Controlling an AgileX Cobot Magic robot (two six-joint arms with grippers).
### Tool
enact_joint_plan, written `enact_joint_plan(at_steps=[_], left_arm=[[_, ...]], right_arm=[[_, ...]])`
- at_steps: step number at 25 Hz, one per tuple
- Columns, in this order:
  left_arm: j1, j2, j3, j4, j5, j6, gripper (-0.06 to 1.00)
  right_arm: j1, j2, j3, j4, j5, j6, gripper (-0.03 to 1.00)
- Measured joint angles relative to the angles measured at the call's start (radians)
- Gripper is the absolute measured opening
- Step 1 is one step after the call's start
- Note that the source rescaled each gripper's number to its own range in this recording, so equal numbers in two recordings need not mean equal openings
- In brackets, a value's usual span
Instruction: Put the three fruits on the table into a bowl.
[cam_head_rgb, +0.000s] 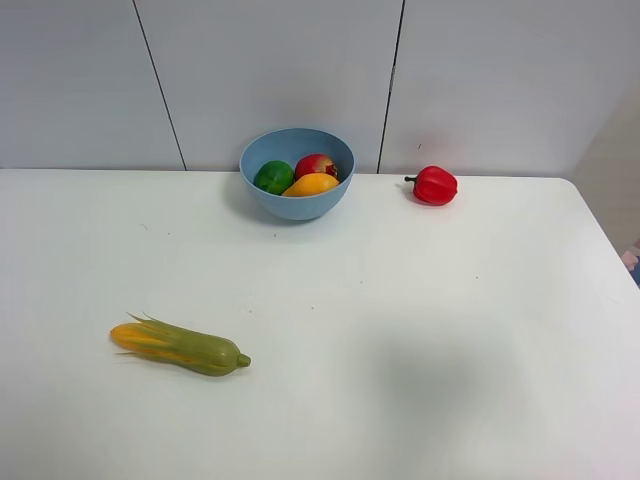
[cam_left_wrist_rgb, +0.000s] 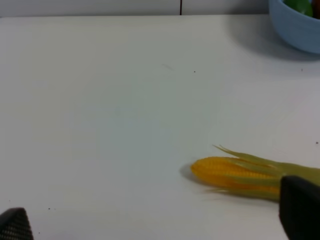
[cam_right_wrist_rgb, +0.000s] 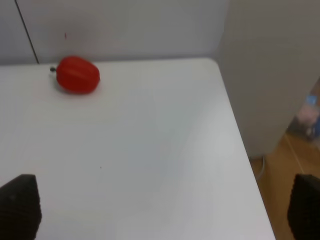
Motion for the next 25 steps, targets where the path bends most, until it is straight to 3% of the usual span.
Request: enact_joint_plan(at_steps=[7,16,25], left_arm=[[0.000,0.000,0.000,0.000,0.000,0.000,0.99],[0.000,0.000,0.000,0.000,0.000,0.000,0.99],[0.000,0.000,0.000,0.000,0.000,0.000,0.99]], right_arm=[[0.000,-0.277,0.179,0.000,-0.039,-0.037,1.00],[0.000,-0.299,0.224,-0.021,0.164,-0.044,1.00],[0.000,-0.299,0.267,-0.048,0.122,0.026,1.00]])
